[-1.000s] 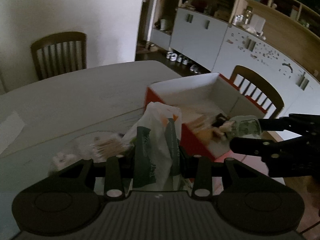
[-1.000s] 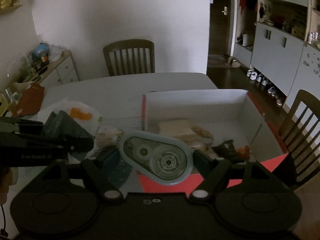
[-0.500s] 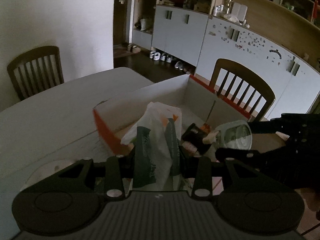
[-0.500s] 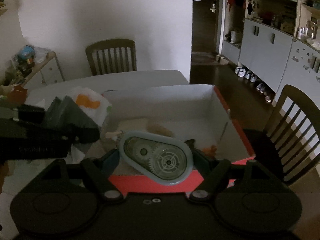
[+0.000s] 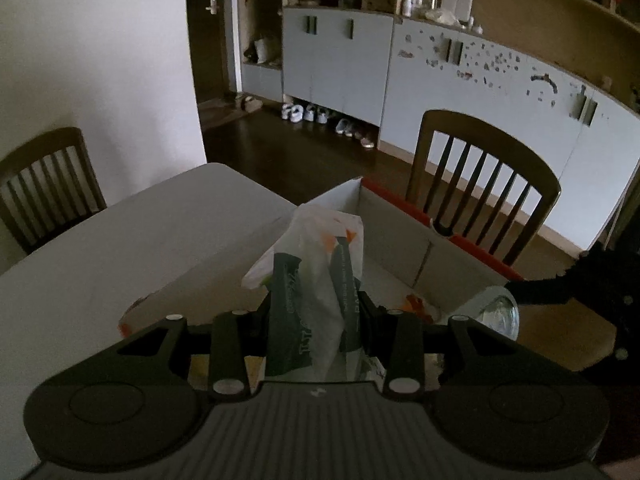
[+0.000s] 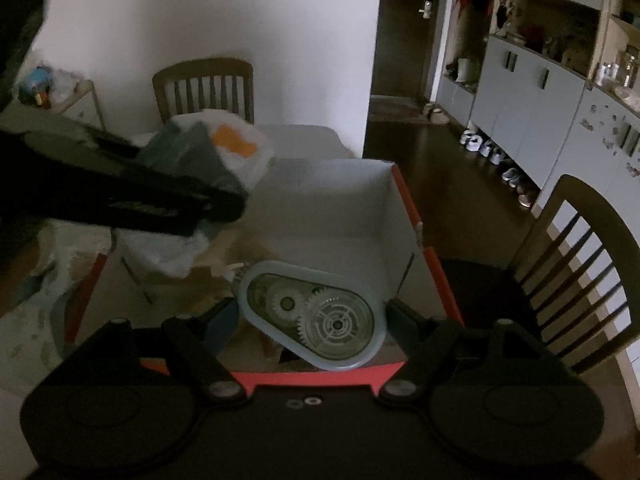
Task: Organize objects
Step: 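Carry the white-green bag with the left tool over the red box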
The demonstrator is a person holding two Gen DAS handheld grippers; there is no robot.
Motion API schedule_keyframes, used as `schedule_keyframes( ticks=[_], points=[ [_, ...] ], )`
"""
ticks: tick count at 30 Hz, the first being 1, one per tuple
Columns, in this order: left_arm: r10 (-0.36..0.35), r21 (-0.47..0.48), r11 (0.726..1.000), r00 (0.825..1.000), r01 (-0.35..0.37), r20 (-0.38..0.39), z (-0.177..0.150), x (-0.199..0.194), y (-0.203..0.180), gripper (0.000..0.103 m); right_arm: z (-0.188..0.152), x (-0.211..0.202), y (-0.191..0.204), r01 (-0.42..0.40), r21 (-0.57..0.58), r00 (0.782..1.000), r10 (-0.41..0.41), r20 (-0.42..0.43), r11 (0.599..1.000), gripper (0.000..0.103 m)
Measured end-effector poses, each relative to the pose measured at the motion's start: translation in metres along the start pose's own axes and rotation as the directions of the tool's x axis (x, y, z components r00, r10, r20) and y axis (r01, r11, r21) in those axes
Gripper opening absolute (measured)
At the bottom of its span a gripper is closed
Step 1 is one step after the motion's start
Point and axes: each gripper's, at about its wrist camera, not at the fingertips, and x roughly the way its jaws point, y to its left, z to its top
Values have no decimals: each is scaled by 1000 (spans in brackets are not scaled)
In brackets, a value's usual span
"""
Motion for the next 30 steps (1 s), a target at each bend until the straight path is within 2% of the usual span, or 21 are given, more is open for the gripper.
schedule_keyframes(
  ticks=[6, 15, 19, 30],
  points=[
    [-16, -4, 1000, 998, 16, -65, 12, 38, -1, 38, 1, 22, 0, -10, -33, 999, 9, -42, 999, 79],
    [4, 43, 999, 986, 3, -169, 13, 86, -5, 39, -1, 52, 1, -43, -70, 992, 34, -122, 997, 79],
    [3, 48, 999, 979, 7, -202, 13, 100, -3, 39, -3, 63, 6, -55, -100, 988, 39, -150, 994, 79],
    [-19, 56, 998, 963, 35, -267, 4, 119, -6, 41, -4, 72, -5, -55, -60, 984, 44, -171, 997, 79]
  ],
)
